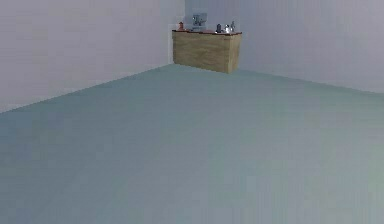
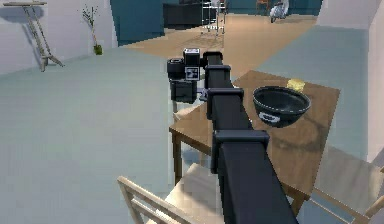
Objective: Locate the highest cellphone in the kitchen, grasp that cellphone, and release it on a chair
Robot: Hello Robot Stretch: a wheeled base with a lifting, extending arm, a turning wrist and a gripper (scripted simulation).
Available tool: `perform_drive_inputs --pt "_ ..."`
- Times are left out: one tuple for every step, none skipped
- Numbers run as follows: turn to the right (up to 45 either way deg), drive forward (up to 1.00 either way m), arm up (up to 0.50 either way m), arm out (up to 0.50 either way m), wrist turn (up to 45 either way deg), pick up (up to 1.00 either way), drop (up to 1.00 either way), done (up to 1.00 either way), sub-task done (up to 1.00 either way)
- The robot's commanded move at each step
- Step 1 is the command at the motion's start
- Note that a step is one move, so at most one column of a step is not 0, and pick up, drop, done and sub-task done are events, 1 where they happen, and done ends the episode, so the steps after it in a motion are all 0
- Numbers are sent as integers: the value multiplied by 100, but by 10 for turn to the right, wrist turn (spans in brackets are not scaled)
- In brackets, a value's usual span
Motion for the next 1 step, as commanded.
perform_drive_inputs --pt "0 0 -34 0 0 0 0 0 0"
